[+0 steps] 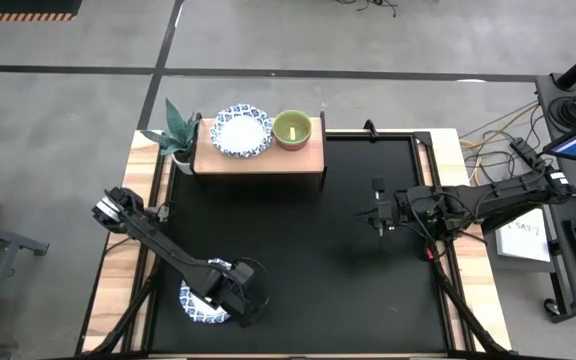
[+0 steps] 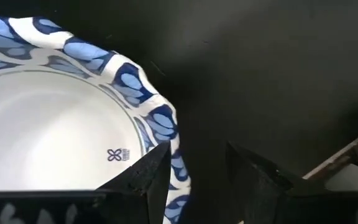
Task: Place and stack bowls onto a shelf
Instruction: Stack the white patterned bowl on top of the white patterned bowl on the shelf
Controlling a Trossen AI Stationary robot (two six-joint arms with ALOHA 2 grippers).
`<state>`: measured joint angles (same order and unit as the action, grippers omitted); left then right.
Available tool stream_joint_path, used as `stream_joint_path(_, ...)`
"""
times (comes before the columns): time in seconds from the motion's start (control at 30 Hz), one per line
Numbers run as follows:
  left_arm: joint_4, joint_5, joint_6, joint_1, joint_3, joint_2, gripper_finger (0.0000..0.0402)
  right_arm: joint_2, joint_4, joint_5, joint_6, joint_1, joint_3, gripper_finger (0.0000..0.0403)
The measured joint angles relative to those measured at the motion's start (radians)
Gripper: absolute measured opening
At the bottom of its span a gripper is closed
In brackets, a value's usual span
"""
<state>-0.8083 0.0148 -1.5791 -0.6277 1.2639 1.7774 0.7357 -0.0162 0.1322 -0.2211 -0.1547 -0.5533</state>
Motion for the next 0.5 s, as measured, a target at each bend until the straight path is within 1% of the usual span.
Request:
stream_joint_path(0.23,-0.072,0.001,0.005,-0.004,0.018,0.044,0.0136,0.000,0.000,0.000,0.000,0.000,0.000,0.0009)
stream_joint_path(0.4,-0.067,0.001,0.010,-0.007,0.018,0.065,0.0135,0.000,0.000,0.000,0.001,0.000,0.000,0.0009)
stream_joint_path(0.5,-0.067,0.001,0.014,-0.008,0.017,0.075,0.0125,0.000,0.000,0.000,0.001,0.000,0.000,0.0009)
